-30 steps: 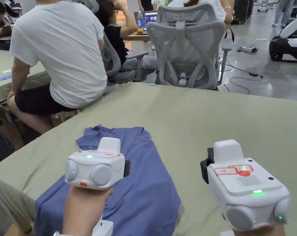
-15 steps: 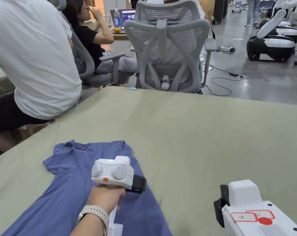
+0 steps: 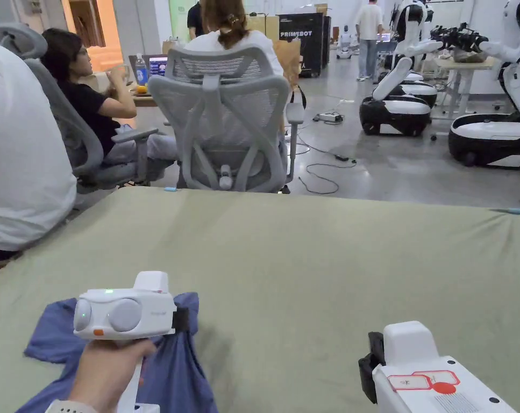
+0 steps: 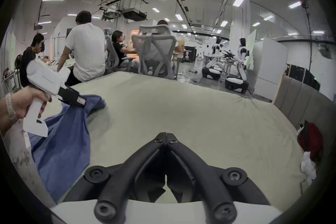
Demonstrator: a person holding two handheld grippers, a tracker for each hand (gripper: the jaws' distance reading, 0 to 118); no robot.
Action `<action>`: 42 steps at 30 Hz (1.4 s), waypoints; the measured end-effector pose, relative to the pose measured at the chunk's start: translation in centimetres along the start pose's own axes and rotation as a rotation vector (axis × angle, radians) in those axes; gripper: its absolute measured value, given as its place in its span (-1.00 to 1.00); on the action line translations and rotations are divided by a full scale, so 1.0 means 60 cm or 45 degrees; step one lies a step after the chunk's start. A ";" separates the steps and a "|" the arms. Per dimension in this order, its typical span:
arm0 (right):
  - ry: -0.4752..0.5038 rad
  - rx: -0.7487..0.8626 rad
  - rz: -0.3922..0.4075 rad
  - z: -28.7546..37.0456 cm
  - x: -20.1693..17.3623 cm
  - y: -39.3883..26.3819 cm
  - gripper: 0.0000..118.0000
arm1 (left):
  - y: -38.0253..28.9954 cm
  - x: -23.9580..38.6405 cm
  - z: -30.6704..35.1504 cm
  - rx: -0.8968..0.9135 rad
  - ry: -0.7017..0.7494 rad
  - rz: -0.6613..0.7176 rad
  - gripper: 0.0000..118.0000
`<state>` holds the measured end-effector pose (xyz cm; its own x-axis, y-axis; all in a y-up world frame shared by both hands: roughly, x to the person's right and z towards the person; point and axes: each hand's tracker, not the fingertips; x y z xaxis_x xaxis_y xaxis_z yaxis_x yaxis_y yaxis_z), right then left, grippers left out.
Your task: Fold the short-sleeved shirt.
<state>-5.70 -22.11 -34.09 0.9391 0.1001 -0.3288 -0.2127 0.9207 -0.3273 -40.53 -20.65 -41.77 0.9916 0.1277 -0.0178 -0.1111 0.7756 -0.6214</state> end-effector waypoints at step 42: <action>-0.378 0.011 -0.157 0.185 0.287 -0.072 -0.99 | -0.206 0.388 0.188 0.436 0.076 -0.213 -0.15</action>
<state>14.37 -20.17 -28.53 0.9957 0.0920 -0.0140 -0.0913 0.9357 -0.3407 -16.81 -20.27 -25.65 0.9989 -0.0467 0.0100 0.0474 0.9454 -0.3224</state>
